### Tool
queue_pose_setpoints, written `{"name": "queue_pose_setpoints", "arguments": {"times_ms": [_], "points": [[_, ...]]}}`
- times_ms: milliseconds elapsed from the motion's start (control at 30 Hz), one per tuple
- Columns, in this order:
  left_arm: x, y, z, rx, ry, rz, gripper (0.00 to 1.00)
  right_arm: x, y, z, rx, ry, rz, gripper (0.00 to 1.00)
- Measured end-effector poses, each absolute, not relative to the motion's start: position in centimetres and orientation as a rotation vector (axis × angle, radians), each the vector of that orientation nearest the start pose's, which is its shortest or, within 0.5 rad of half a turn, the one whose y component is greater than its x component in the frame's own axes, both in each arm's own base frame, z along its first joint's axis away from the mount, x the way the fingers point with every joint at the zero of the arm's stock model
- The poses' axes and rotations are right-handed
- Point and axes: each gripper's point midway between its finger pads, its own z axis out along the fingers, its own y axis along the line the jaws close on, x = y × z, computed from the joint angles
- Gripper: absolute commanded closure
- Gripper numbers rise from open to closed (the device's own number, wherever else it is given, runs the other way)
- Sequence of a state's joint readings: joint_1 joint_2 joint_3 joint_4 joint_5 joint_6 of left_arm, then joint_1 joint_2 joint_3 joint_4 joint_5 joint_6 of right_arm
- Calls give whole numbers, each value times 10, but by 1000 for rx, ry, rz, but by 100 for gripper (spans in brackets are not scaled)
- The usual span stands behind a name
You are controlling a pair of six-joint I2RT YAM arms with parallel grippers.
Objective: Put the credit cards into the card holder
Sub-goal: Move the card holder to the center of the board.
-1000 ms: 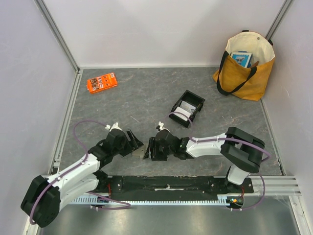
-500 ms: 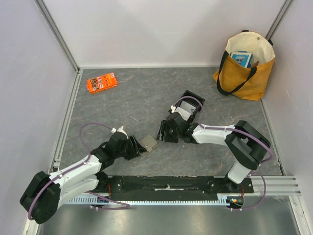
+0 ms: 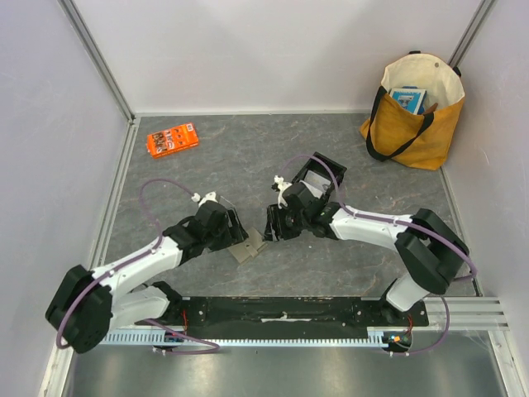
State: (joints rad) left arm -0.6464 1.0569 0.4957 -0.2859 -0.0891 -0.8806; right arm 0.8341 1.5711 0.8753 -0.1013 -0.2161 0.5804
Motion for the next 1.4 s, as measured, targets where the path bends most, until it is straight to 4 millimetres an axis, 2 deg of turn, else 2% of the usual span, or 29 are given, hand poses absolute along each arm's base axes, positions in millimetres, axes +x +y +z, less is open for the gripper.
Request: {"name": "queue_pose_setpoints", "arguments": {"times_ms": [200,400,467,700,867,1100,1200,1300,1367,1400], "points": [[207,-168,29,-315,2582,-449,18,204,344,58,-526,2543,971,50],[208,-165,31,-342,2555,-534,15,196,368,63,-581,2524,1039,52],[208,-167,32,-329,2547,-570,15,195,374,59,-577,2526,1050,51],[211,-175,35,-287,2507,-742,14,200,370,37,-562,2567,1004,50],[213,-176,37,-282,2476,-861,13,212,361,24,-533,2583,973,55],[211,-184,38,-224,2466,-963,14,215,359,23,-511,2561,1010,54],[209,-194,38,-183,2461,-1047,16,216,361,23,-511,2552,1021,54],[206,-201,38,-149,2447,-1118,25,215,361,24,-510,2551,1030,55],[202,-203,36,-138,2452,-1149,39,215,361,24,-507,2551,1038,56],[201,-203,35,-139,2456,-1155,42,215,361,24,-503,2550,1043,57]]}}
